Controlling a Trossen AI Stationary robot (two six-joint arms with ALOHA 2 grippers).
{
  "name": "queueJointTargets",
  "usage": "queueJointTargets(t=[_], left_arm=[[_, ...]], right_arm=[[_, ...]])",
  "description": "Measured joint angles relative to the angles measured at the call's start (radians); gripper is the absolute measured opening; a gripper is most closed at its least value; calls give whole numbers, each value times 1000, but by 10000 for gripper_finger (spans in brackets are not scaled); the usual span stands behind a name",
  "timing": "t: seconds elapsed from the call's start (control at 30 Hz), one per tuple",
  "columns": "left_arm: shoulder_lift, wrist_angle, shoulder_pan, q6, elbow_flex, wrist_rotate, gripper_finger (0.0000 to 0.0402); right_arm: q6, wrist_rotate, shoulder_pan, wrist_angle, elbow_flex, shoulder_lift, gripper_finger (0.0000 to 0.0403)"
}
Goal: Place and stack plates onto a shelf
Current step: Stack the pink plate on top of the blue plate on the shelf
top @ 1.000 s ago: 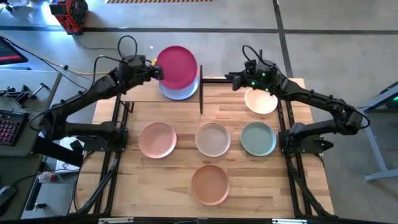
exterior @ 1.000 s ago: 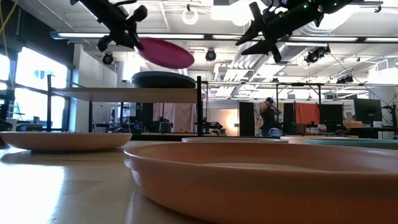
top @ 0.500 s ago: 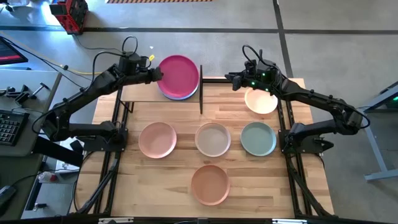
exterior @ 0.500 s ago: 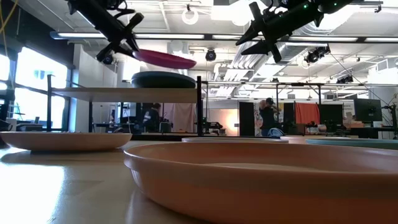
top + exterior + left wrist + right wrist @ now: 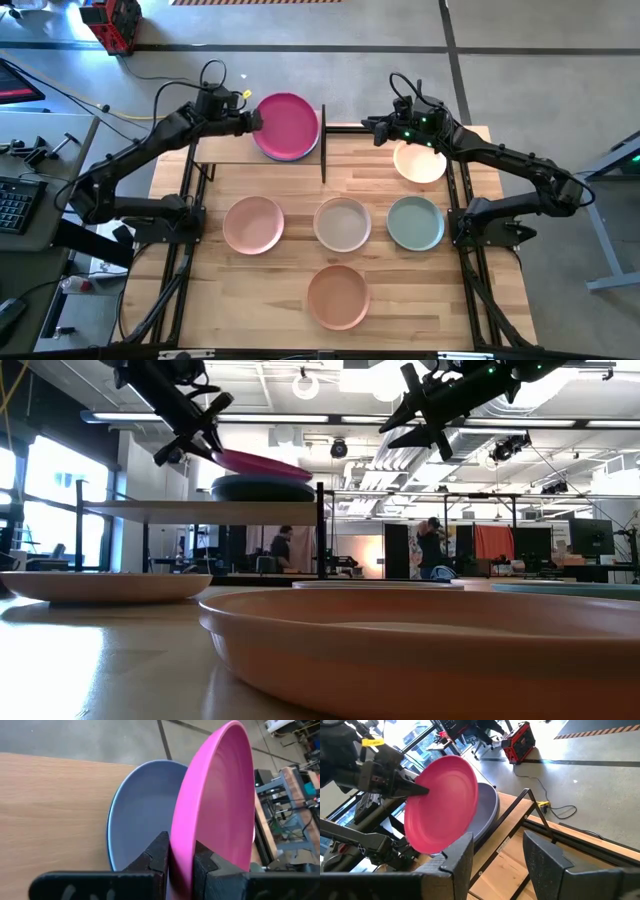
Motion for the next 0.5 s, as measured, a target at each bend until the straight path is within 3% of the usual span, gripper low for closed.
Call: queueJointTargets(t=[0.5], left_arm=[[47,0,0,2,0,-3,26]], right_arm=[[0,0,0,0,0,0,154]])
